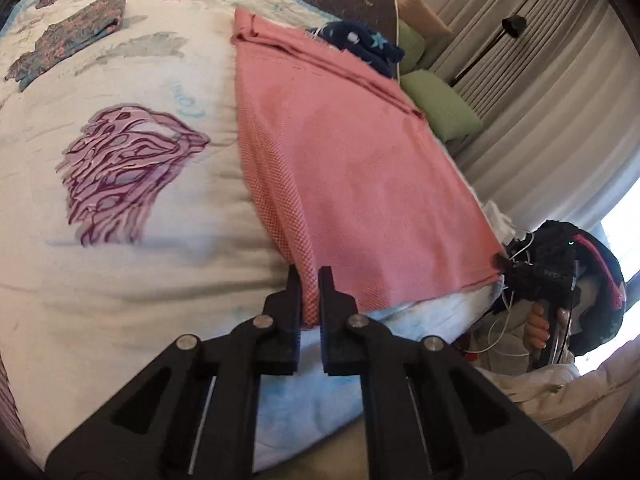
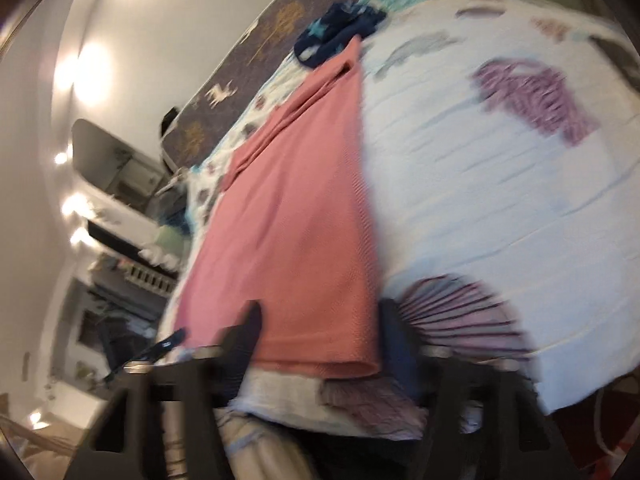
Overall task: Fold small clothes
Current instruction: 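Lay the hem down and open the right tool, then grasp the pink sweater's folded edge with the left tool while the right tool grasps beside it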
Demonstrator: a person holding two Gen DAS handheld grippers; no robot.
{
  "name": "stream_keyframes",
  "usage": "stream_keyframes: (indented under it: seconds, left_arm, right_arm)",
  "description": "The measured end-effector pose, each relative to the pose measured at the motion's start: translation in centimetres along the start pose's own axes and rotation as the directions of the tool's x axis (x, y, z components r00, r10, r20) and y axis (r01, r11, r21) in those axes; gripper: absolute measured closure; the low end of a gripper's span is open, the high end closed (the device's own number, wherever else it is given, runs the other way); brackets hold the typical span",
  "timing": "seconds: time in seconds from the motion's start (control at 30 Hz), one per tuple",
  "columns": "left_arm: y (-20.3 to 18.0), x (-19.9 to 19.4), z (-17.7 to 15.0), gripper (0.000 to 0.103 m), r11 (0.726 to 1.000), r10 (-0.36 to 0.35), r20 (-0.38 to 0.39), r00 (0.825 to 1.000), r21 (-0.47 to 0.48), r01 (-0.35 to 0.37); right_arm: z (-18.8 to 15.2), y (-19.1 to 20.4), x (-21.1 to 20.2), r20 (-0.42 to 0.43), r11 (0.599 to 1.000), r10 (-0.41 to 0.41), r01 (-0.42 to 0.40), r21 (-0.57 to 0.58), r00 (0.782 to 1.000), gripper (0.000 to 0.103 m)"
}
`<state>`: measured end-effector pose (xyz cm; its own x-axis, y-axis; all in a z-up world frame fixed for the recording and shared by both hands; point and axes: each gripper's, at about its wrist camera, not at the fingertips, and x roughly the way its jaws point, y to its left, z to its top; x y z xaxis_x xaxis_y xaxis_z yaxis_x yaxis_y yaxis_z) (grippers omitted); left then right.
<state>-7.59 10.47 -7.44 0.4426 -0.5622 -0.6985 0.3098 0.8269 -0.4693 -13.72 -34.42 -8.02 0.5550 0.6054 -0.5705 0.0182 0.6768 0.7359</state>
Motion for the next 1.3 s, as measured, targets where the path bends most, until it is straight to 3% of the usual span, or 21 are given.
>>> stream_keyframes:
  seconds: [0.07,0.17,0.33,0.4,0.43,0.5,0.53,0.57,0.7,0.87,0.93,1.03,1.1,1.13,1.2,1.23,1.27,1.3]
  left_arm:
    - [-1.0,-1.9,-0.2,0.095,0.999,0.020,0.047,0.999,0.046,-0.022]
    - [-0.6,-3.5,-0.1,0.094,0.997,0.033,0.065,0.997,0.066,-0.037]
    - [0.7,-2.0,-0.4,0.091,1.000,0.007,0.013,1.000,0.010,-0.007]
    - [0.7,-1.2,-0.8,0.071,1.000,0.026,-0.020,0.999,0.004,-0.025]
    - [0.7,-1.0,-0.9,0.055,0.999,0.034,-0.029,0.999,0.001,-0.034]
    - [0.5,-1.2,-1.2,0.047,1.000,0.010,-0.015,1.000,0.003,-0.010]
    - [0.3,-1.3,-1.2,0.040,1.000,0.012,-0.012,1.000,0.009,-0.012]
    - [0.1,-1.4,-1.4,0.037,1.000,0.017,-0.012,1.000,0.017,-0.017]
    - [-0.8,-1.3,-2.0,0.037,0.996,0.052,-0.024,0.998,0.079,-0.050]
    - [-1.9,-1.3,-3.0,0.037,0.971,0.142,-0.036,0.989,0.200,-0.132]
    - [-2.3,-1.0,-3.0,0.042,0.952,0.199,-0.020,0.980,0.243,-0.188]
    - [-2.2,-0.2,-2.1,0.065,0.931,0.277,0.020,0.961,0.243,-0.274]
    - [-1.6,0.0,-1.4,0.076,0.940,0.271,0.028,0.962,0.208,-0.270]
    - [-1.4,-0.1,-1.2,0.088,0.944,0.267,0.034,0.963,0.195,-0.268]
    - [-1.3,-0.6,-1.2,0.093,0.946,0.261,0.037,0.965,0.188,-0.263]
    - [-1.5,-1.0,-1.3,0.095,0.943,0.261,0.046,0.964,0.202,-0.264]
    - [-2.1,-1.6,-1.7,0.096,0.931,0.267,0.059,0.962,0.240,-0.273]
    - [-2.6,-2.0,-2.0,0.096,0.921,0.275,0.065,0.959,0.269,-0.283]
  right_arm:
    - [-0.5,-0.5,-0.2,-0.025,0.998,0.034,-0.033,0.054,0.999,0.098]
    - [-0.6,-1.0,-2.2,0.021,0.996,0.034,-0.036,0.080,0.999,0.099]
    - [-1.0,-1.6,-3.7,0.018,0.998,-0.005,0.004,0.064,1.000,0.095]
    - [-0.9,-1.8,-3.7,0.025,0.998,-0.004,0.003,0.067,1.000,0.092]
    - [-0.9,-1.8,-3.7,0.028,0.997,0.001,-0.003,0.072,1.000,0.086]
    - [-0.8,-1.9,-3.8,0.032,0.997,0.008,-0.011,0.078,0.999,0.067]
    - [-0.7,-1.9,-3.8,0.033,0.997,0.008,-0.011,0.078,0.999,0.053]
    - [-0.8,-1.7,-3.7,0.035,0.997,0.007,-0.010,0.072,0.999,0.047]
    - [-1.0,-0.9,-3.7,0.019,1.000,-0.030,0.030,0.008,0.999,0.046]
    - [-2.2,0.7,-3.6,0.013,0.974,-0.178,0.178,-0.138,0.984,0.046]
    - [-2.6,1.2,-3.2,0.017,0.956,-0.228,0.228,-0.184,0.973,0.046]
    - [-2.5,1.4,-2.4,0.016,0.957,-0.223,0.222,-0.188,0.975,0.052]
    - [-2.3,1.1,-2.2,0.015,0.970,-0.179,0.179,-0.166,0.984,0.056]
    - [-2.1,1.0,-2.1,0.013,0.975,-0.161,0.161,-0.156,0.987,0.057]
    - [-1.9,1.0,-1.6,0.009,0.979,-0.147,0.147,-0.144,0.989,0.060]
    - [-1.8,0.9,-1.5,0.016,0.980,-0.145,0.146,-0.137,0.989,0.088]
    - [-1.7,0.7,-1.6,0.020,0.983,-0.140,0.142,-0.120,0.990,0.099]
    - [-1.6,0.5,-1.8,0.024,0.986,-0.131,0.133,-0.099,0.991,0.099]
